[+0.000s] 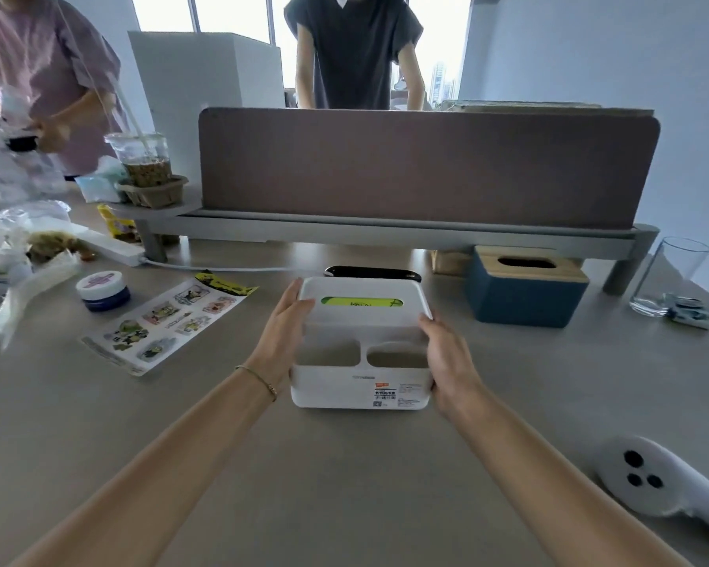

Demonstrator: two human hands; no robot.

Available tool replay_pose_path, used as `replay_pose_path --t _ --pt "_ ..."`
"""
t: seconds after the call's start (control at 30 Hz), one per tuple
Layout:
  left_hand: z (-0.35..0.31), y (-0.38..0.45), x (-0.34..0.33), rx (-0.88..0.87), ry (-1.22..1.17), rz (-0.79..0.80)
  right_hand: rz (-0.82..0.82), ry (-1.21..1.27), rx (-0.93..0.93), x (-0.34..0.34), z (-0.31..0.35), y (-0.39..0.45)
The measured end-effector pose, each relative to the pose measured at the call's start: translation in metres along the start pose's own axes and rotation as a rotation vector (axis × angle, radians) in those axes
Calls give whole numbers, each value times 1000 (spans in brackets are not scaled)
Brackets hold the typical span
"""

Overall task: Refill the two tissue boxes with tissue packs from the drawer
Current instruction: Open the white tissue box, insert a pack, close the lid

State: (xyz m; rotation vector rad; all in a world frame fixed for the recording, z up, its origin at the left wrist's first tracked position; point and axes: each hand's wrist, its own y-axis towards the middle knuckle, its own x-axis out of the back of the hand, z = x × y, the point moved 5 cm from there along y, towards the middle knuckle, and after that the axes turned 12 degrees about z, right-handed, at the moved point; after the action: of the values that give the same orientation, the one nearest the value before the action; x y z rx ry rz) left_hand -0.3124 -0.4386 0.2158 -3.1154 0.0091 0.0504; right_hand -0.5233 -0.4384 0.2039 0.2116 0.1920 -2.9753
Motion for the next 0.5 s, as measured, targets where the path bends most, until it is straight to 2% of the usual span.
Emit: replay_pose_path --t 0.2,0.37,0.5 --pt "-13 39 -29 24 -133 -40 -55 -152 89 27 23 30" --pt "-16 89 -60 18 -81 -12 -110 -207 104 62 39 72" --pt "-13 123 -71 4 -65 5 -149 -369 136 79 48 100"
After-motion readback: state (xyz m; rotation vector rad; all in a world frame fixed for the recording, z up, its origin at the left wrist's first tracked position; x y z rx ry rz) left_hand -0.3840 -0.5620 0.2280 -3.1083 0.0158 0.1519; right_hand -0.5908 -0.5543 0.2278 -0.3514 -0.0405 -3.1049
